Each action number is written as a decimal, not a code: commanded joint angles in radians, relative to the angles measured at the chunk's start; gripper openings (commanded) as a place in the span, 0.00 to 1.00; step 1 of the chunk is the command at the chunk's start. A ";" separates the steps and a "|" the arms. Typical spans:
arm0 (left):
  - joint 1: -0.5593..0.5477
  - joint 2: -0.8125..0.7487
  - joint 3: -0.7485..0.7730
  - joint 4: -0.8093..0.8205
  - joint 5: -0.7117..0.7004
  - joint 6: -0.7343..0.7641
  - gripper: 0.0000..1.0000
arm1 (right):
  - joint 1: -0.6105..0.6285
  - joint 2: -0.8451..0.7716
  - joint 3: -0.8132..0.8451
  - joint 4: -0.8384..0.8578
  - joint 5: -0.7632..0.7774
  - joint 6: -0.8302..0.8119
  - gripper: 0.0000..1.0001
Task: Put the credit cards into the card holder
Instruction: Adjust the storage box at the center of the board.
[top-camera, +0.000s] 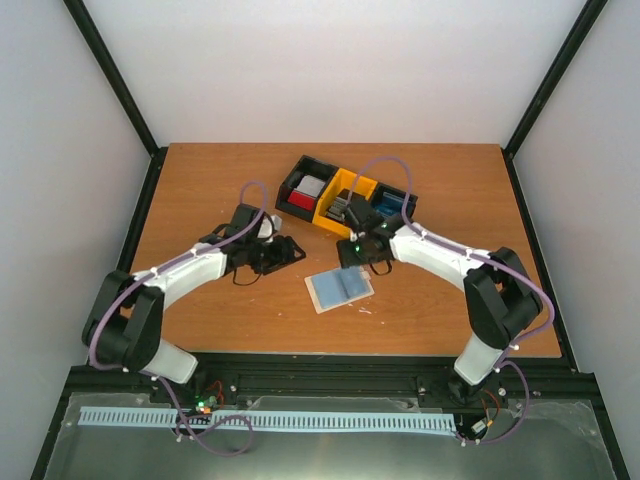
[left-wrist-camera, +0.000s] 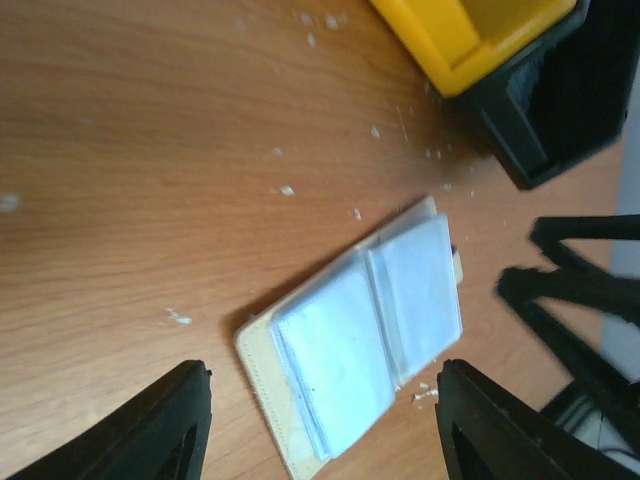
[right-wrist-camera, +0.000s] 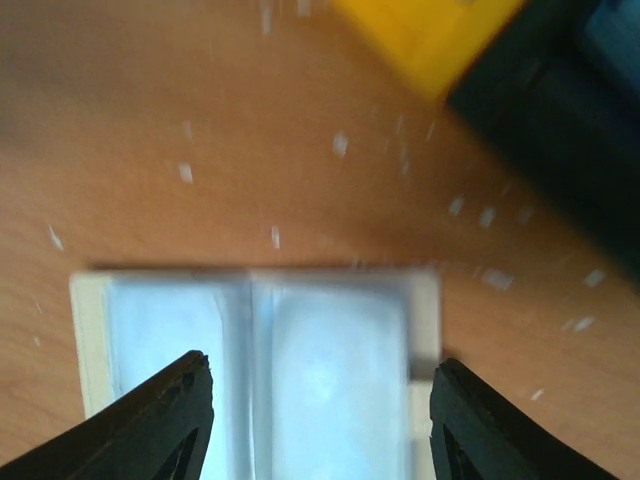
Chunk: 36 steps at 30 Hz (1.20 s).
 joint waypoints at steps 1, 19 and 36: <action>0.039 -0.105 -0.027 -0.022 -0.126 -0.026 0.64 | -0.062 -0.047 0.154 -0.033 0.095 -0.031 0.61; 0.073 -0.292 -0.076 0.111 -0.103 0.147 0.67 | -0.339 0.212 0.559 -0.249 -0.085 -0.453 0.62; 0.073 -0.068 0.121 0.262 -0.064 0.398 0.68 | -0.484 0.437 0.617 -0.269 -0.148 -0.691 0.43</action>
